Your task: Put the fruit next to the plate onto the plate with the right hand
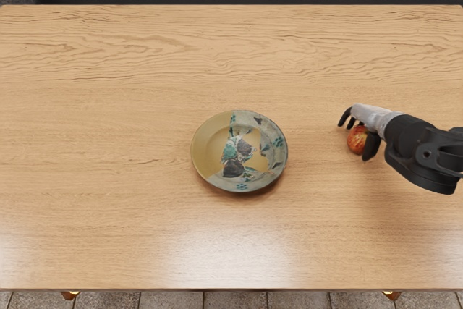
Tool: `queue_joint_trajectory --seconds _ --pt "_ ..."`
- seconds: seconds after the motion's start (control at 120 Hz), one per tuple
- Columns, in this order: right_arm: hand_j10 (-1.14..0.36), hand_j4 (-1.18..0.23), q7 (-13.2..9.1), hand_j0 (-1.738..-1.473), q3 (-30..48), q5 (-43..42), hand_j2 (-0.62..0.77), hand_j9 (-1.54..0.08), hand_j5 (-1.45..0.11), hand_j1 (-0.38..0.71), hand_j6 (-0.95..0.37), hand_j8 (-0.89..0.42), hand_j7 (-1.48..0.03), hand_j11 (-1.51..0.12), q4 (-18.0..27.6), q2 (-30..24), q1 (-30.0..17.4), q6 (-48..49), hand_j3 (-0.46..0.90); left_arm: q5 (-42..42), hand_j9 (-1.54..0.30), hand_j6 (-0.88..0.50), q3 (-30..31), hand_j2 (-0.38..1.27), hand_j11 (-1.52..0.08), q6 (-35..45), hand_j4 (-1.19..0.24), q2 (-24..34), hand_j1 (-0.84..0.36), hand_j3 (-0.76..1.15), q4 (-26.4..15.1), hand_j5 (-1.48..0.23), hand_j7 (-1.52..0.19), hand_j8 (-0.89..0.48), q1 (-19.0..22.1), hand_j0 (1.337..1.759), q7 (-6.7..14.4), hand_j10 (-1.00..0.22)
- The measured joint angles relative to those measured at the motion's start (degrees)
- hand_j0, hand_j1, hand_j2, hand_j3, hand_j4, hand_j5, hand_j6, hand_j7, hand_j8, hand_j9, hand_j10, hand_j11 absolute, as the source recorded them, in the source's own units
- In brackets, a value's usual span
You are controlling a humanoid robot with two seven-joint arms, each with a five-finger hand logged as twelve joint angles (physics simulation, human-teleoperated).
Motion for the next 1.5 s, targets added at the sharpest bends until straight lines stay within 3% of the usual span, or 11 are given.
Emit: queue_joint_trajectory --seconds 0.2,0.358,0.508,0.617,1.033,1.5 --pt "-0.46 -0.46 0.0 -1.658 0.0 -0.02 -0.09 -0.59 -0.59 0.2 -0.46 -0.44 -0.59 -0.59 0.0 -0.34 -0.3 -0.01 0.0 0.0 0.0 0.0 0.0 0.0 0.0 0.0 0.0 0.0 0.35 0.0 0.01 0.0 0.0 0.0 0.0 1.658 0.01 0.0" --pt "-0.56 -0.57 -0.02 -1.653 0.04 -0.05 0.01 -0.77 -0.76 0.24 -0.44 -0.35 -0.75 -0.77 0.01 -0.43 -0.37 0.07 0.0 0.0 0.0 0.0 -0.01 0.0 0.0 0.0 0.0 0.0 0.35 0.0 -0.01 0.0 0.0 0.0 0.0 1.658 0.0 0.0" --pt "-0.6 -0.66 -0.01 -1.651 0.1 -0.08 0.16 -0.88 -0.87 0.25 -0.46 -0.37 -0.86 -0.89 -0.01 -0.44 -0.38 0.06 0.0 0.0 0.0 0.0 -0.01 0.0 0.0 0.0 0.0 0.0 0.35 0.0 0.0 0.0 0.0 0.0 0.0 1.658 0.0 0.0" --pt "-0.62 -0.69 0.01 -1.65 0.39 0.03 0.17 -0.93 -0.93 0.21 -0.49 -0.39 -0.91 -0.94 -0.05 -0.67 -0.35 0.15 0.0 0.0 0.0 0.0 -0.02 0.0 0.0 0.0 0.0 0.0 0.35 0.0 0.0 0.0 0.0 0.0 0.0 1.658 0.01 0.0" --pt "-0.6 -0.7 0.04 -1.654 8.46 0.63 0.16 -1.01 -1.01 0.19 -0.47 -0.37 -0.95 -1.03 -0.2 0.59 0.4 5.39 0.0 0.0 0.0 0.0 0.01 0.0 0.0 0.0 0.0 0.0 0.35 0.0 0.0 0.0 0.0 0.0 0.0 1.658 0.01 0.0" --pt "-0.57 -0.68 0.05 -1.657 17.37 1.02 0.23 -1.02 -1.04 0.23 -0.45 -0.34 -0.95 -1.05 0.49 10.21 2.51 10.14 0.0 0.0 0.0 0.0 0.0 0.0 0.0 0.0 0.0 0.0 0.35 0.0 0.01 0.0 0.0 0.0 0.0 1.658 0.0 0.0"
